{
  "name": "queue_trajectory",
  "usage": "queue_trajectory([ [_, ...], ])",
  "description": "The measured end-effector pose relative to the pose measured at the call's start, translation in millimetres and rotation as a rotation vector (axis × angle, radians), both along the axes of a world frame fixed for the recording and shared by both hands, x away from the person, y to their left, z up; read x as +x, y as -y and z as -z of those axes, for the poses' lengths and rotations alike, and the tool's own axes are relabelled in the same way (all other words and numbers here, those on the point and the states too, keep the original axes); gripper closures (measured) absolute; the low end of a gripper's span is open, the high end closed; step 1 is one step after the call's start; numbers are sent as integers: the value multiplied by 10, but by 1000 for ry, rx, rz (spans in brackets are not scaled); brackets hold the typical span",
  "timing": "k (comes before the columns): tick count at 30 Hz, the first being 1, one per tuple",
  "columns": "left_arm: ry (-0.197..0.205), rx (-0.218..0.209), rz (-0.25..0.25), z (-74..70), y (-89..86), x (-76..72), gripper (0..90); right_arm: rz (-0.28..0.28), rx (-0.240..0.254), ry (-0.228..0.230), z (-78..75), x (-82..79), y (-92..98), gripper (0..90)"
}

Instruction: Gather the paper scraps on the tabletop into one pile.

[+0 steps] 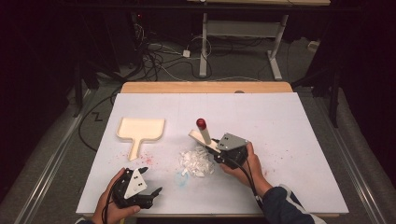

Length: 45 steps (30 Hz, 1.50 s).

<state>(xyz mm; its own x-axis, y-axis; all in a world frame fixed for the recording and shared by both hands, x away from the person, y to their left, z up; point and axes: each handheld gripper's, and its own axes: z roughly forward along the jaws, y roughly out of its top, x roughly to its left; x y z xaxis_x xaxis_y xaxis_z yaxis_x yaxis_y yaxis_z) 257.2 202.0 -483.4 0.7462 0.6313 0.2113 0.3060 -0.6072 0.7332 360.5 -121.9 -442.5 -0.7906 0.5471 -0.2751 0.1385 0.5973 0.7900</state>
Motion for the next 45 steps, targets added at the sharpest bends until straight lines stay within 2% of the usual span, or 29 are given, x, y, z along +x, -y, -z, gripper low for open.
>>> queue_trajectory([
  [2,1,-3,-1,-2,-7,-2,177,-25,-7,-1,-8,-70,-41,680],
  [5,4,4,2,-7,-1,-6,177,-38,-33,22,-37,-137,-61,680],
  [8,7,3,0,-7,9,-7,177,-16,-38,49,-73,-134,-16,680],
  [9,7,1,-1,-7,8,-6,177,-10,-30,44,-97,-128,19,680],
  [12,7,-1,-1,-6,5,1,177,16,-5,54,-190,-122,160,681],
  [17,9,-2,-2,-9,4,0,177,46,38,39,-349,-155,469,680],
  [23,8,6,0,-9,20,4,177,75,68,37,-508,-263,846,680],
  [26,8,6,-3,-10,17,9,177,76,90,23,-554,-349,1027,680],
  [36,12,13,-5,-15,20,7,177,76,97,-31,-594,-667,1491,679],
  [42,11,16,-5,-15,29,6,177,51,81,-86,-531,-825,1627,679],
  [45,10,16,-4,-11,32,6,177,32,57,-119,-492,-897,1662,679],
])
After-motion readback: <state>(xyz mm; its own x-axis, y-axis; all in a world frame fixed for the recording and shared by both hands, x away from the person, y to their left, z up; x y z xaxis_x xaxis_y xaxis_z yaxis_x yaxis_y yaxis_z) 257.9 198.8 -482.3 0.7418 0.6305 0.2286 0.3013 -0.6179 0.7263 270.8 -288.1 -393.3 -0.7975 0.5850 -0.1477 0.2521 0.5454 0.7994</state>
